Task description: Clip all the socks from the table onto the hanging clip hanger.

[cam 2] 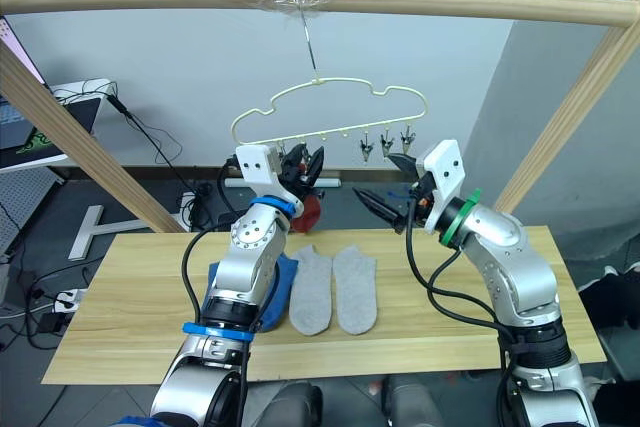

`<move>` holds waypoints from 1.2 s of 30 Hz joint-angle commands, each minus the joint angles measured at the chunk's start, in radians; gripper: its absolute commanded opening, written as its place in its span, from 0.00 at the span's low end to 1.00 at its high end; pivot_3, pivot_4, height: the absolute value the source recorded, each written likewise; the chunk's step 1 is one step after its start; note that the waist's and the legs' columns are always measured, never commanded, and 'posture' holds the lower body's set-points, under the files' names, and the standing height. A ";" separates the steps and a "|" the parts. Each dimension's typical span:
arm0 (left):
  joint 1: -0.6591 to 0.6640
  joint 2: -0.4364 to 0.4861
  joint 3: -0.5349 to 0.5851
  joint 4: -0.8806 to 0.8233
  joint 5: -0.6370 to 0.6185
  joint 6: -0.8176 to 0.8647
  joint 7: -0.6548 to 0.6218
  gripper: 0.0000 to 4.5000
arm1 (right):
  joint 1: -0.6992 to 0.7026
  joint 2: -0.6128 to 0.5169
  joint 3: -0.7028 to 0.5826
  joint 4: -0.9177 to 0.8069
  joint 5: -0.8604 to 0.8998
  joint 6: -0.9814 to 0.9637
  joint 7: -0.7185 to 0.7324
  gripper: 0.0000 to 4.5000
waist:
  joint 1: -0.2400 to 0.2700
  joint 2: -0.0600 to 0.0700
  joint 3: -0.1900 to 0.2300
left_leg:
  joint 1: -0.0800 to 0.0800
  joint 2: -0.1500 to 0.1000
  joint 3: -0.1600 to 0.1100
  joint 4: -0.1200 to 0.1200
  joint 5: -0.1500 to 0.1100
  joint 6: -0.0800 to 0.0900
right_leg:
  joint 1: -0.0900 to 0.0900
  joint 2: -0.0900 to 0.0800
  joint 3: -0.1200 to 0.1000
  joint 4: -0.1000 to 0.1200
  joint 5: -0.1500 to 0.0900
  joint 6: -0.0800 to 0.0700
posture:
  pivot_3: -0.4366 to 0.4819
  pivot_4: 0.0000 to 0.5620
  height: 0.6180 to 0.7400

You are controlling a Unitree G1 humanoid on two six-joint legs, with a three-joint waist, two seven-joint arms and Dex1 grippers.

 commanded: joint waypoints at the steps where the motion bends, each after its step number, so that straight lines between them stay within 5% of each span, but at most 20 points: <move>1: -0.007 -0.001 -0.008 -0.027 0.010 -0.018 -0.005 0.38 | -0.011 -0.001 -0.009 -0.033 0.004 -0.014 -0.004 1.00 | 0.000 0.000 0.000 | 0.000 0.000 0.000 0.000 0.000 0.000 | 0.000 0.000 0.000 0.000 0.000 0.000 | 0.42 0.31 1.00; 36: 0.003 0.026 -0.032 -0.036 0.079 -0.028 0.017 0.38 | -0.016 -0.002 -0.010 -0.057 0.017 0.014 -0.011 1.00 | 0.000 0.000 0.000 | 0.000 0.000 0.000 0.000 0.000 0.000 | 0.000 0.000 0.000 0.001 0.000 0.000 | 0.43 0.32 1.00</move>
